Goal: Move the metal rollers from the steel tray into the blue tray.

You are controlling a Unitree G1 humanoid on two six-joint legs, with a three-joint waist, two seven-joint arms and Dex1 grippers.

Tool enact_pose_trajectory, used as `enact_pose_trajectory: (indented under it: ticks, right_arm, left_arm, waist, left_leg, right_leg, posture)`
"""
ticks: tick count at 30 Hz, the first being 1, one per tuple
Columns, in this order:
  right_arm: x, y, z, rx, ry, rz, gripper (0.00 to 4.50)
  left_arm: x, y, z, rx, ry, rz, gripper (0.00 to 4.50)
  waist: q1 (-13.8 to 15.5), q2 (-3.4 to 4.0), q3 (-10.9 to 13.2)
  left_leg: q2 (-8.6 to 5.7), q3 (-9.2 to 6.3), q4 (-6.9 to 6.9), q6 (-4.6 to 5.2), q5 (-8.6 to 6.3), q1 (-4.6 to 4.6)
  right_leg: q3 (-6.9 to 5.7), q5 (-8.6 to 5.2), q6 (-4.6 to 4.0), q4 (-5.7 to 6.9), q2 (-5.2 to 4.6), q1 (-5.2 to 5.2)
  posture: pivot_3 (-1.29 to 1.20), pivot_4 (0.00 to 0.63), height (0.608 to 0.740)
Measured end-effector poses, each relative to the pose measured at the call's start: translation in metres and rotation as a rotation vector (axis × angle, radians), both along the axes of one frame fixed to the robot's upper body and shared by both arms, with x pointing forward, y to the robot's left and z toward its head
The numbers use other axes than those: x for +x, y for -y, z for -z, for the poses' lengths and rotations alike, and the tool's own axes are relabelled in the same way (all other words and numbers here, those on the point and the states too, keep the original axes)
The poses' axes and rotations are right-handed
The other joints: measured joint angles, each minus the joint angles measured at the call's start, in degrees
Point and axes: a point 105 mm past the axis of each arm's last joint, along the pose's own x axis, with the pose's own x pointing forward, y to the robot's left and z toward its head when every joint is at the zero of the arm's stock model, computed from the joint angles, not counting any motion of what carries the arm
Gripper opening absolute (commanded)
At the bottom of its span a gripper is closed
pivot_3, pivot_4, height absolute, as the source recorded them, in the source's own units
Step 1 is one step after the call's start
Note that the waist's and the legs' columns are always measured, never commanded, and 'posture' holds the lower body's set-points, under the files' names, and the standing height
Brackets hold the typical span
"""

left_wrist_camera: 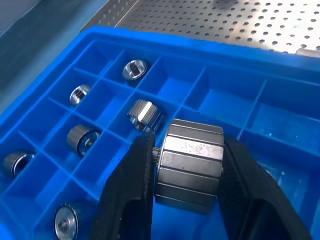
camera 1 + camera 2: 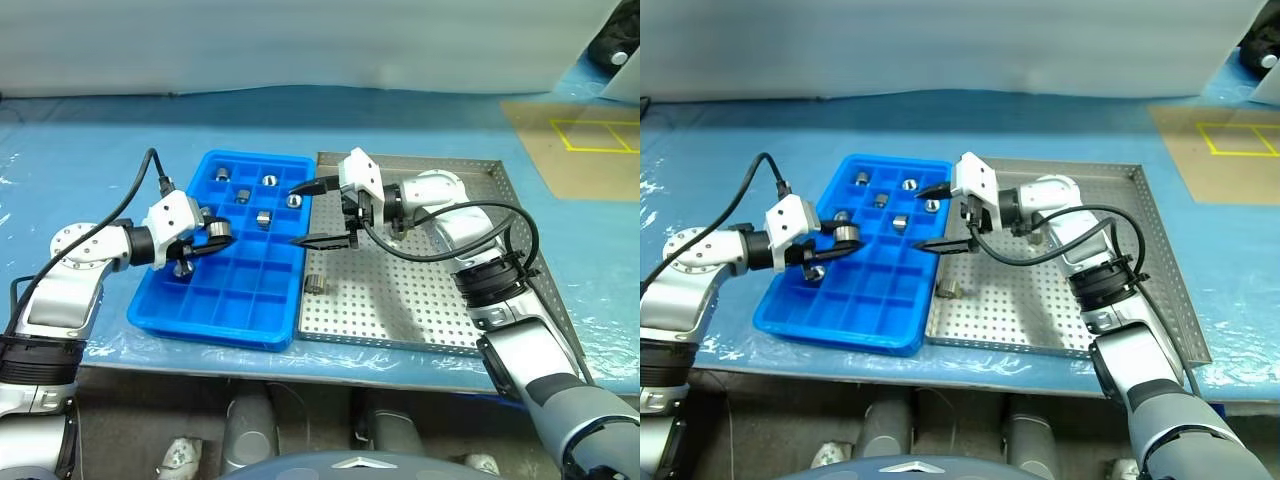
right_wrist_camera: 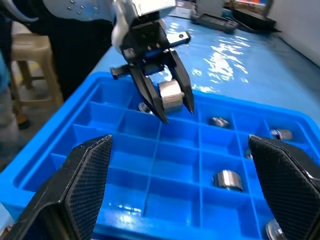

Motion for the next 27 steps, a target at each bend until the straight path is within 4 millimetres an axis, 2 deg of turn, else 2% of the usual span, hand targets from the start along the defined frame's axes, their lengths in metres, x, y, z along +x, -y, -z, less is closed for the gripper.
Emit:
enact_pose_trajectory:
  ticks: [7,12,15,21,24,27]
  right_arm:
    - [0.002,0.001,0.005,-0.030,0.013,0.002,4.50]
    - [0.004,0.008,0.011,-0.045,0.006,0.032,4.50]
    - [0.006,0.013,0.016,-0.053,-0.004,0.060,4.50]
    - [0.006,0.016,0.015,-0.054,0.004,0.086,4.50]
    - [0.007,0.017,0.017,-0.053,0.000,0.097,4.50]
    - [0.007,0.017,0.017,-0.054,0.001,0.099,4.50]
  left_arm:
    - [0.017,-0.015,0.003,-0.019,0.003,-0.082,1.31]
    - [0.023,-0.010,0.010,-0.013,-0.011,-0.070,1.31]
    - [0.025,-0.010,0.016,-0.005,-0.032,-0.068,2.26]
    - [0.032,-0.014,0.015,0.013,-0.021,-0.072,4.35]
    - [0.034,-0.016,0.016,0.018,-0.025,-0.080,4.35]
    - [0.038,-0.014,0.009,0.013,0.000,-0.082,4.35]
  waist:
    - [0.28,-0.01,0.00]
    - [0.06,-0.01,0.00]
    - [-0.23,-0.01,0.00]
    - [-0.56,-0.02,0.00]
    - [-0.54,-0.02,0.00]
    - [-0.55,-0.02,0.00]
  left_leg:
    - [0.01,-0.06,-0.03,-0.13,0.08,0.01]
    - [0.00,-0.06,-0.06,-0.15,0.09,0.00]
    - [0.00,-0.06,-0.06,-0.17,0.10,0.00]
    - [0.00,-0.07,-0.06,-0.20,0.12,0.05]
    - [0.00,-0.07,-0.06,-0.20,0.12,0.02]
    - [0.00,-0.07,-0.06,-0.20,0.12,0.02]
  right_leg:
    - [-0.03,0.00,0.00,0.07,0.01,-0.01]
    - [-0.03,0.00,0.00,0.05,0.02,-0.03]
    - [-0.03,0.00,0.00,0.06,0.03,-0.03]
    - [-0.01,0.00,0.00,0.10,0.03,-0.02]
    - [-0.02,0.00,0.00,0.09,0.03,-0.04]
    - [-0.03,0.00,0.00,0.10,0.03,-0.03]
  posture:
    - [0.21,0.150,0.740]
    - [0.17,0.150,0.740]
    - [0.16,0.150,0.740]
    - [0.15,0.150,0.740]
    - [0.14,0.150,0.740]
    - [0.13,0.150,0.740]
